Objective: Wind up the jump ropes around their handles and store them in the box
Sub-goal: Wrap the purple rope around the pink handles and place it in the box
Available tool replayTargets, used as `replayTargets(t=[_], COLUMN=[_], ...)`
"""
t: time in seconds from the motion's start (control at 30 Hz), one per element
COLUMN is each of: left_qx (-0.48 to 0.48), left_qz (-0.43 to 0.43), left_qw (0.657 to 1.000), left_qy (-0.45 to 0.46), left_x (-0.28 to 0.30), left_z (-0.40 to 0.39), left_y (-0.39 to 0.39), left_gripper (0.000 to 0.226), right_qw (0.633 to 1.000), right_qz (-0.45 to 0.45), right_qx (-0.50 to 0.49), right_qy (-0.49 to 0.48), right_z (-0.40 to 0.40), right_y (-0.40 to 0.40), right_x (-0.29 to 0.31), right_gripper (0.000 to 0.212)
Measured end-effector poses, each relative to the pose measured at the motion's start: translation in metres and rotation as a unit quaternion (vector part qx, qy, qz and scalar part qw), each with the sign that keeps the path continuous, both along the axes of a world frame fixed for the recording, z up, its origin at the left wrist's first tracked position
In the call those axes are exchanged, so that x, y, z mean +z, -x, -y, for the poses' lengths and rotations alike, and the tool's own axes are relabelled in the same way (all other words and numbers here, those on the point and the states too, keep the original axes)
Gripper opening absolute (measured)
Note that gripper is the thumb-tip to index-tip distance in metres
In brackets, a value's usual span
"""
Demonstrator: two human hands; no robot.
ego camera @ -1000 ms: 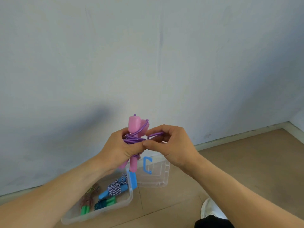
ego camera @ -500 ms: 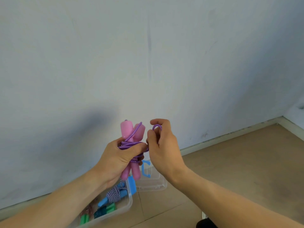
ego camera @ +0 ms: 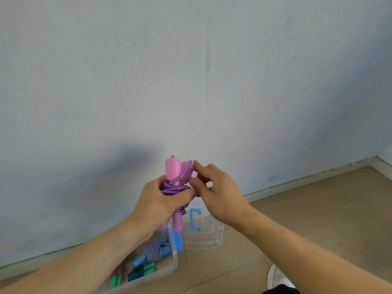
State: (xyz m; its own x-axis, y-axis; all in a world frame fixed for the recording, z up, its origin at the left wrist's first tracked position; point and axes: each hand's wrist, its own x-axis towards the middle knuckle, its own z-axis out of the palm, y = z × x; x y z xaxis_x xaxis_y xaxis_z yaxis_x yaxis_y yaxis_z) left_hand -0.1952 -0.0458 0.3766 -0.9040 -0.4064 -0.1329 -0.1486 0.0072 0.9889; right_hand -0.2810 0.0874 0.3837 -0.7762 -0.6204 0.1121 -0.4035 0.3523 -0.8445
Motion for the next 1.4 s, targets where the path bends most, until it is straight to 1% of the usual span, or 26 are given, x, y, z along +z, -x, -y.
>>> replayTargets(t=[0.07,0.13,0.17,0.27,0.3,0.4,0.47,0.5,0.6,0.67,0.7,0.73,0.8,0.9,0.97,1.07,1.13,1.23,1.27,1.33,1.37,1.4], left_qx=[-0.019,-0.044,-0.061,-0.101,-0.107,-0.121,-0.131,-0.137,-0.160,-0.197,-0.218,-0.236,-0.257,-0.275,-0.272,-0.248,-0.247,-0.257,-0.260,-0.271,-0.279,-0.287], left_qz=[0.023,0.049,0.058,0.064,0.065,0.070,0.073,0.072,0.073,0.086,0.094,0.100,0.106,0.100,0.090,0.084,0.083,0.095,0.101,0.123,0.135,0.142], left_qw=[0.996,0.984,0.978,0.971,0.966,0.957,0.956,0.951,0.938,0.929,0.925,0.924,0.927,0.934,0.938,0.945,0.944,0.942,0.938,0.920,0.912,0.910], left_qy=[0.083,0.167,0.188,0.208,0.224,0.253,0.254,0.267,0.299,0.300,0.296,0.285,0.252,0.204,0.195,0.195,0.201,0.192,0.205,0.256,0.268,0.263], left_x=[-0.005,-0.010,-0.012,-0.013,-0.012,-0.010,-0.007,-0.005,-0.001,-0.001,-0.001,-0.001,0.001,0.006,0.008,0.007,0.005,0.000,-0.002,-0.007,-0.009,-0.011], left_z=[0.001,0.003,0.004,0.004,0.004,0.004,0.007,0.009,0.018,0.023,0.025,0.026,0.027,0.025,0.022,0.018,0.018,0.018,0.019,0.022,0.021,0.020], left_y=[-0.001,-0.002,-0.002,-0.001,0.000,0.001,0.002,0.003,0.002,0.000,-0.002,-0.003,-0.005,-0.006,-0.006,-0.003,-0.001,-0.002,-0.003,-0.003,-0.004,-0.005], left_gripper=[0.038,0.045,0.046,0.044,0.045,0.047,0.044,0.041,0.038,0.040,0.040,0.039,0.036,0.031,0.032,0.033,0.032,0.031,0.030,0.030,0.031,0.031], right_qw=[1.000,0.999,0.999,0.997,0.996,0.994,0.992,0.988,0.952,0.935,0.935,0.944,0.968,0.991,0.996,0.999,1.000,0.991,0.983,0.955,0.945,0.945], right_qz=[-0.012,-0.012,-0.010,0.005,-0.014,-0.072,-0.096,-0.129,-0.270,-0.308,-0.299,-0.266,-0.168,-0.061,-0.031,-0.013,0.016,0.108,0.147,0.229,0.249,0.246], right_qx=[-0.019,-0.031,-0.038,-0.076,-0.077,-0.053,-0.029,-0.014,0.023,0.049,0.072,0.096,0.119,0.074,0.048,0.009,0.009,0.051,0.082,0.150,0.170,0.174], right_qy=[0.003,-0.010,-0.018,-0.018,-0.030,-0.064,-0.071,-0.084,-0.139,-0.170,-0.175,-0.171,-0.142,-0.088,-0.065,-0.030,-0.025,-0.060,-0.078,-0.116,-0.127,-0.130], right_z=[-0.003,-0.007,-0.009,-0.012,-0.013,-0.015,-0.014,-0.013,-0.013,-0.016,-0.017,-0.017,-0.018,-0.018,-0.019,-0.021,-0.021,-0.026,-0.029,-0.036,-0.039,-0.041], right_y=[0.002,0.003,0.003,0.005,0.006,0.009,0.010,0.010,0.011,0.013,0.014,0.013,0.011,0.010,0.012,0.017,0.018,0.021,0.023,0.026,0.026,0.027], right_x=[-0.002,-0.003,-0.003,-0.005,-0.006,-0.004,-0.003,-0.003,-0.004,-0.005,-0.006,-0.005,-0.005,-0.006,-0.005,-0.002,-0.003,-0.001,0.001,0.004,0.003,0.001], right_gripper=[0.028,0.023,0.027,0.059,0.061,0.057,0.056,0.053,0.041,0.040,0.038,0.034,0.028,0.036,0.040,0.037,0.036,0.033,0.030,0.025,0.022,0.018])
